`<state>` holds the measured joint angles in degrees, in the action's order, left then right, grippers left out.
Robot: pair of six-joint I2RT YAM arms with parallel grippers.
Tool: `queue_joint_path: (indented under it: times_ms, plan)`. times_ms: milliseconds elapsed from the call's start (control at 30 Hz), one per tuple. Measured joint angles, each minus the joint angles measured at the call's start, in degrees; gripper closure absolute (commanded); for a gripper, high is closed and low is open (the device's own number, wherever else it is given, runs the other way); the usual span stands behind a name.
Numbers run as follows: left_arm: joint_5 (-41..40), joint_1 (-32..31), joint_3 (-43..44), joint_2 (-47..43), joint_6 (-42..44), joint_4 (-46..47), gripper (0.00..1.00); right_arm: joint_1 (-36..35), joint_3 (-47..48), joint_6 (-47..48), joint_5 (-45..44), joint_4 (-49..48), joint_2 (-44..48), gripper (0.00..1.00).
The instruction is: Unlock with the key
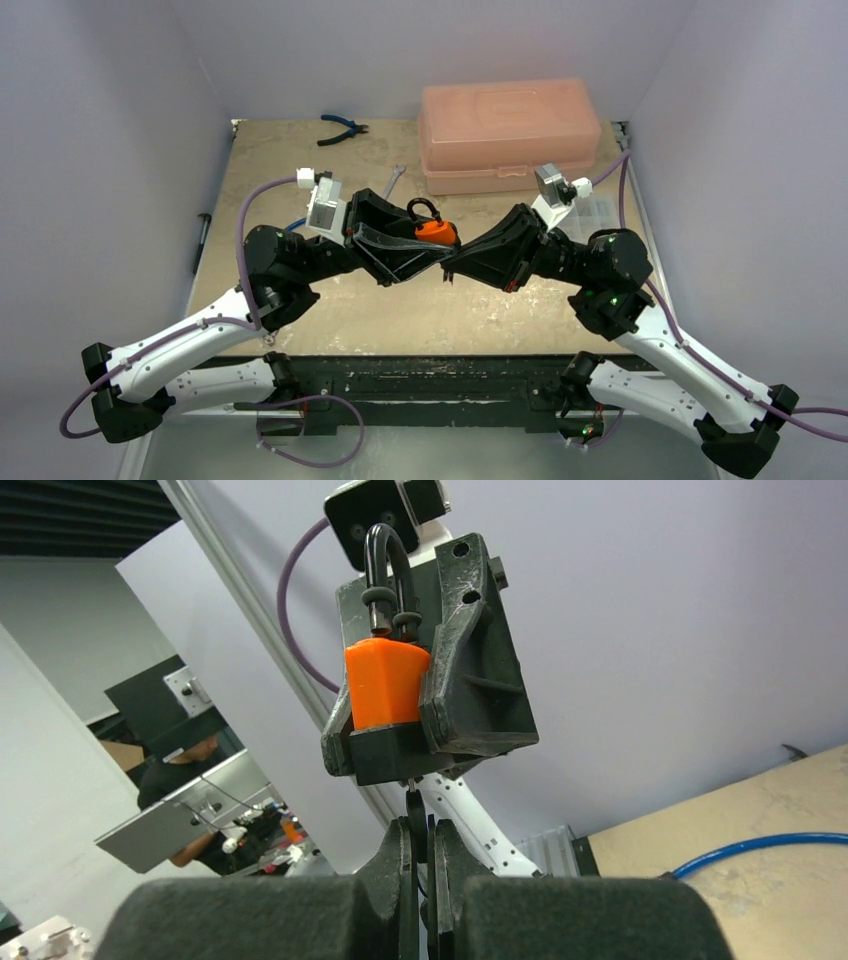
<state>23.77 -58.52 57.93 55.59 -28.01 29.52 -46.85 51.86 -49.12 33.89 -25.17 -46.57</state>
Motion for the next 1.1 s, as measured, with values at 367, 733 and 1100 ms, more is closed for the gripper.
queue_joint_path:
  times_ms: [367, 733, 1100]
  plan:
    - [2.97, 0.0, 1.79, 0.59, 1.27, -0.83, 1.0, 0.0, 0.0, -1.6, 2.03, -2.47, -0.55, 1.0]
    - [-3.54, -0.04, 1.49, 0.59, 1.25, -7.23, 0.54, -0.07, 3.37, 7.26, -5.66, 12.26, 1.33, 1.0]
    - [-6.54, -0.72, 0.24, 2.75, 1.18, -15.78, 0.24, 0.09, 4.48, 14.56, -14.97, 21.97, 1.33, 1.0]
